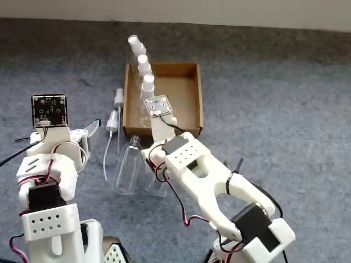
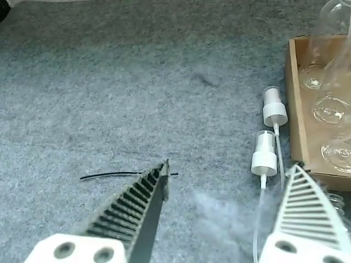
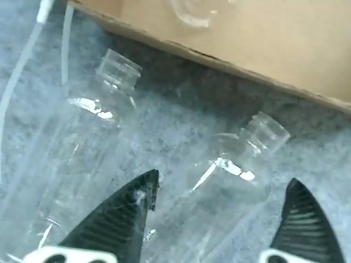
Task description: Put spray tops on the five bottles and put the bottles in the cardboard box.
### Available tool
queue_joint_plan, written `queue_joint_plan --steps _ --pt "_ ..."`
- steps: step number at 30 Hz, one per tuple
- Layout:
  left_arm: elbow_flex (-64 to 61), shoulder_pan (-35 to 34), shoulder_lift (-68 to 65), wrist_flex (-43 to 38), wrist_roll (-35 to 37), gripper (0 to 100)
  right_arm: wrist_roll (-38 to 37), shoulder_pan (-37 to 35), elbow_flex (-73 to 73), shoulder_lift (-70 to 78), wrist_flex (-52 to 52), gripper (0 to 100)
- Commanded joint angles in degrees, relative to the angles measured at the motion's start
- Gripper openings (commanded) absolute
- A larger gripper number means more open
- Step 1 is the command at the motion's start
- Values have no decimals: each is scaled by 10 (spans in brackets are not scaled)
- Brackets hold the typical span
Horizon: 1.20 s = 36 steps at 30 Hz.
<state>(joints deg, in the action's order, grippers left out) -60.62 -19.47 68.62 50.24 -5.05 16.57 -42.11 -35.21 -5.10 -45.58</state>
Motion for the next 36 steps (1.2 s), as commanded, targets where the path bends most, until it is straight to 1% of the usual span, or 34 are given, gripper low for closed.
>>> queue_joint_plan --steps 1,4,5,7,8,11,16,18,20,23,25,27,32,36 --pt "13 -5 -6 -9 1 305 4 23 -22 -5 4 157" --pt "7 -4 -6 -11 1 305 0 63 -44 -5 4 17" --pt "7 -3 -6 -11 1 305 0 82 -51 -5 3 0" --pt "7 -2 -6 -11 1 305 -7 127 -65 -6 3 15" --pt "7 -2 -6 -11 1 305 -28 151 -68 -6 3 12" --pt "7 -2 -6 -11 1 305 -144 231 -69 -6 -7 12" --pt "7 -1 -6 -11 2 305 -334 366 -66 -5 -129 14" --pt "7 -1 -6 -11 2 305 -398 418 -63 -4 -126 12" --pt "7 -1 -6 -10 2 305 -440 476 -59 -4 -111 12" --pt "7 -1 -6 -10 2 305 -474 545 -35 0 -91 12" --pt "7 -1 -6 -10 2 305 -491 569 -25 1 -75 14" --pt "7 -1 -6 -10 2 305 -493 573 -22 1 -73 26" --pt "7 -1 -6 -9 2 305 -491 575 -19 1 -73 148" --pt "7 -1 -6 -9 2 305 -491 596 -18 0 -74 156"
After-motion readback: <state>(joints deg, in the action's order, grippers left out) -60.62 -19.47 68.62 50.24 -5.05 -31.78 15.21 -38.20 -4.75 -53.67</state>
